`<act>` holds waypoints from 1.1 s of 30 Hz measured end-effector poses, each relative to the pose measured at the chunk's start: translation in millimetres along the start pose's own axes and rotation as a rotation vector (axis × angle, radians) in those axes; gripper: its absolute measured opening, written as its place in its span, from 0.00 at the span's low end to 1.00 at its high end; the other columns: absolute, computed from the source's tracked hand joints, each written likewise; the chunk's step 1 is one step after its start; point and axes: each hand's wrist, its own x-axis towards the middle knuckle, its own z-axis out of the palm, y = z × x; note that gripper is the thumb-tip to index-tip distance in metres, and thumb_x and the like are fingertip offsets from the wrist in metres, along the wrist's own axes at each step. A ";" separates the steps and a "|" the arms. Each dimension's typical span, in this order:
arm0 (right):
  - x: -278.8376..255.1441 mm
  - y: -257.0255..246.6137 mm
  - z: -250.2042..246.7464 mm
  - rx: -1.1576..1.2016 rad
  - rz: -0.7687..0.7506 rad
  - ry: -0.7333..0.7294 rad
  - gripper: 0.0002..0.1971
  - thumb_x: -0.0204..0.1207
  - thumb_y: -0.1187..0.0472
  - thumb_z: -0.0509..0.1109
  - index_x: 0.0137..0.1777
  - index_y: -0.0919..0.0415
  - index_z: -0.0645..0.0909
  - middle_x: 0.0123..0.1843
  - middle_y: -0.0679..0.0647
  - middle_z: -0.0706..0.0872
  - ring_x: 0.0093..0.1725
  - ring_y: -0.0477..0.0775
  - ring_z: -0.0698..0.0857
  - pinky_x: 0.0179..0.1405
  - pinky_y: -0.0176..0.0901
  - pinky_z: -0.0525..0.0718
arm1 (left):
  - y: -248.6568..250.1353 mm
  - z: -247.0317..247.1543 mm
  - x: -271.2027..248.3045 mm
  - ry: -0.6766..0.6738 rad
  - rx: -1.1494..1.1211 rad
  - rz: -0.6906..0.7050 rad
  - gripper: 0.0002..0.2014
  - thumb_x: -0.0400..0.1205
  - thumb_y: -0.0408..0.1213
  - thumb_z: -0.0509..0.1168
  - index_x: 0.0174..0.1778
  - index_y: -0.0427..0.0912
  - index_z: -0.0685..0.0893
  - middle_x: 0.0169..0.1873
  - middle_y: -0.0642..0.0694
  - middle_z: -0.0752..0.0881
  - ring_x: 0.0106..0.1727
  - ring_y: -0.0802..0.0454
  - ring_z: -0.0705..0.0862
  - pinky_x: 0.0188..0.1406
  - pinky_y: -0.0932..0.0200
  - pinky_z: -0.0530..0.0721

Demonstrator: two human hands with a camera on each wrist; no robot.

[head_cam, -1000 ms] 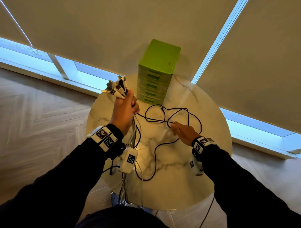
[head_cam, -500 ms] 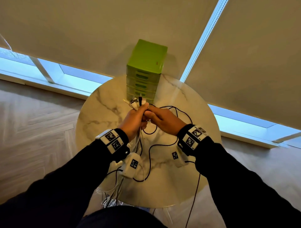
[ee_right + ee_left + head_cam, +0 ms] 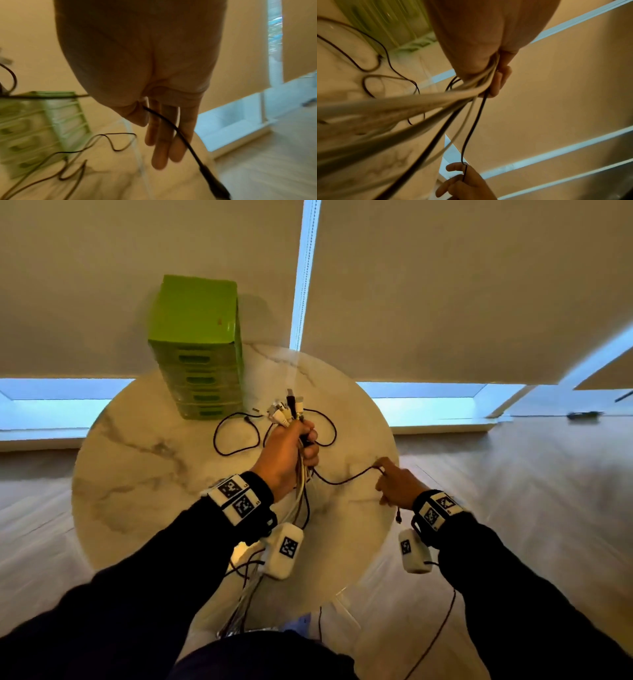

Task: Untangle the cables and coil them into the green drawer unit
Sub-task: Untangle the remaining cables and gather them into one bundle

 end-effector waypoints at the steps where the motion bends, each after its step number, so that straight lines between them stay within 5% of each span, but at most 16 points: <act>1: -9.3 17.1 1.4 0.015 0.030 0.033 0.14 0.85 0.65 0.57 0.67 0.52 0.71 0.50 0.63 0.88 0.35 0.54 0.89 0.35 0.53 0.90 | -6.1 13.1 -0.4 -0.048 -0.006 -0.031 0.10 0.87 0.28 0.50 0.44 0.41 0.74 0.31 0.47 0.75 0.24 0.55 0.69 0.23 0.62 0.63; 4: -38.0 39.9 8.3 0.029 -0.041 0.108 0.14 0.82 0.64 0.64 0.61 0.44 0.73 0.51 0.57 0.89 0.47 0.55 0.89 0.48 0.57 0.90 | -25.6 42.5 -1.6 -0.130 0.000 -0.100 0.11 0.88 0.28 0.50 0.44 0.41 0.75 0.31 0.47 0.77 0.27 0.53 0.74 0.25 0.62 0.69; 7: -70.2 31.9 12.7 0.080 -0.200 0.008 0.22 0.75 0.64 0.74 0.67 0.47 0.77 0.51 0.48 0.88 0.53 0.45 0.87 0.57 0.36 0.86 | -48.7 64.4 -1.9 -0.156 0.019 -0.149 0.11 0.89 0.29 0.51 0.45 0.41 0.76 0.32 0.46 0.78 0.29 0.51 0.78 0.31 0.60 0.76; 9: -88.7 21.3 11.5 0.106 -0.256 -0.037 0.22 0.75 0.59 0.78 0.68 0.50 0.78 0.48 0.49 0.89 0.50 0.44 0.87 0.53 0.24 0.81 | -64.0 75.6 -1.8 -0.177 0.056 -0.169 0.12 0.90 0.29 0.51 0.45 0.42 0.76 0.32 0.46 0.79 0.31 0.51 0.80 0.34 0.58 0.78; 13: -108.4 7.8 7.4 0.057 -0.242 -0.011 0.18 0.81 0.40 0.68 0.61 0.52 0.81 0.43 0.59 0.86 0.41 0.53 0.83 0.44 0.43 0.82 | -80.7 89.0 3.8 -0.246 0.177 -0.148 0.10 0.91 0.29 0.53 0.47 0.40 0.77 0.35 0.44 0.81 0.34 0.48 0.86 0.38 0.55 0.86; 18: -117.1 37.3 -4.3 0.118 -0.138 0.316 0.15 0.91 0.48 0.53 0.50 0.53 0.76 0.35 0.43 0.81 0.34 0.46 0.81 0.37 0.36 0.74 | -83.8 100.4 10.6 -0.333 0.253 -0.154 0.09 0.92 0.30 0.52 0.53 0.36 0.77 0.45 0.39 0.90 0.43 0.42 0.92 0.45 0.53 0.92; 21: -111.6 74.8 -9.7 0.153 -0.003 0.478 0.17 0.90 0.48 0.53 0.46 0.56 0.76 0.32 0.47 0.81 0.33 0.55 0.81 0.38 0.48 0.78 | -85.3 99.5 12.0 -0.345 0.291 -0.159 0.09 0.92 0.31 0.51 0.57 0.34 0.77 0.47 0.38 0.90 0.42 0.42 0.93 0.41 0.55 0.91; 23: -107.1 104.9 -10.5 0.128 0.126 0.422 0.18 0.89 0.48 0.55 0.47 0.57 0.80 0.33 0.47 0.82 0.37 0.57 0.83 0.44 0.51 0.80 | -86.8 96.5 13.1 -0.322 0.291 -0.149 0.08 0.92 0.31 0.51 0.57 0.35 0.75 0.46 0.38 0.90 0.39 0.44 0.92 0.38 0.57 0.90; 25: -104.7 133.2 -7.2 0.072 0.274 0.219 0.14 0.88 0.50 0.58 0.51 0.57 0.82 0.37 0.49 0.87 0.40 0.56 0.86 0.49 0.50 0.82 | -85.0 93.3 12.7 -0.309 0.301 -0.132 0.07 0.92 0.31 0.52 0.57 0.35 0.75 0.46 0.38 0.90 0.36 0.46 0.91 0.36 0.58 0.89; 28: -103.6 154.8 2.3 -0.111 0.404 -0.010 0.11 0.81 0.52 0.68 0.61 0.52 0.79 0.54 0.51 0.90 0.55 0.56 0.86 0.60 0.47 0.82 | -81.5 90.9 11.6 -0.334 0.267 -0.143 0.08 0.92 0.30 0.52 0.56 0.35 0.76 0.43 0.39 0.90 0.36 0.45 0.91 0.36 0.58 0.89; 33: -92.7 105.2 13.6 -0.016 0.101 0.006 0.25 0.78 0.61 0.70 0.75 0.50 0.73 0.67 0.52 0.84 0.65 0.53 0.83 0.71 0.46 0.78 | -76.6 94.8 8.2 -0.411 0.185 -0.198 0.11 0.92 0.29 0.51 0.54 0.34 0.79 0.42 0.38 0.92 0.44 0.39 0.93 0.44 0.53 0.91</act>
